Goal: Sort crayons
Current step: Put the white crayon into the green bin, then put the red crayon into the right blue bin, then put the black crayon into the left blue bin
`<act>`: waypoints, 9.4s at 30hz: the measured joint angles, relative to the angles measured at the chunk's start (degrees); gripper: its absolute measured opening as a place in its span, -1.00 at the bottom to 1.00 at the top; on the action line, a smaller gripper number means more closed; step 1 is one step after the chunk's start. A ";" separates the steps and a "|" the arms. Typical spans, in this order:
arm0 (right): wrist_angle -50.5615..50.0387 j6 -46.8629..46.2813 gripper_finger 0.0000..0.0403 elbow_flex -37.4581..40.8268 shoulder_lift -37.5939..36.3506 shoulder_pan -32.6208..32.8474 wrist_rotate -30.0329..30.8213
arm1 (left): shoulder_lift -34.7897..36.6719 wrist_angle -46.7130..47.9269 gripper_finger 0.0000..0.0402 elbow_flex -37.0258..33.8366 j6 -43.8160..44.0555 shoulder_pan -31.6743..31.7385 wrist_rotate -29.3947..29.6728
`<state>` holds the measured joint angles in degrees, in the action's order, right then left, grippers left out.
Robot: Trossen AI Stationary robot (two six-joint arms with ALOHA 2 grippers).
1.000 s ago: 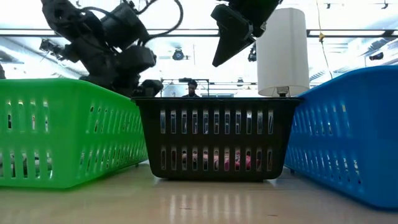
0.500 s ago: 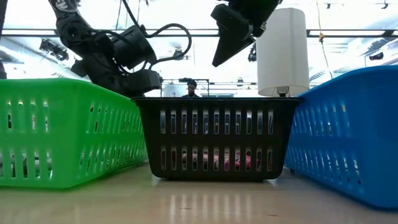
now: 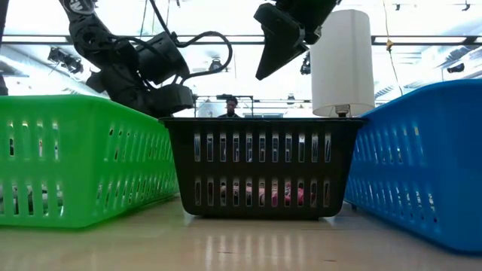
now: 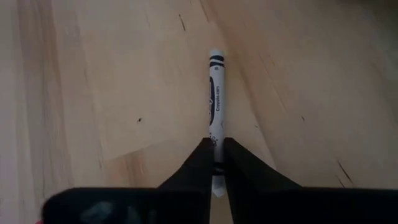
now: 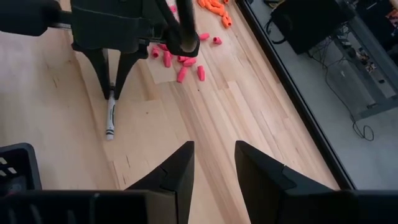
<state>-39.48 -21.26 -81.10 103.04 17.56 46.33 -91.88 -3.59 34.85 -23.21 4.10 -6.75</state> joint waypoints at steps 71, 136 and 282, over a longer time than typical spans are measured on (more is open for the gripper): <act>-4.66 -0.27 -0.38 0.00 0.00 0.00 -4.15 | 4.31 -0.46 -0.37 4.98 17.89 -31.98 5.15; -22.46 -26.41 -0.24 -16.45 19.72 -15.55 -50.29 | 31.54 -0.38 -0.42 -11.39 5.01 -20.12 14.27; -32.63 -69.13 -0.43 9.12 -9.53 10.50 -45.50 | 31.54 12.29 -0.42 -11.34 13.96 -24.20 14.33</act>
<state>-72.11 -90.39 -71.98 93.51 28.06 0.82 -60.34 8.70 23.51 -9.25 -20.10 7.58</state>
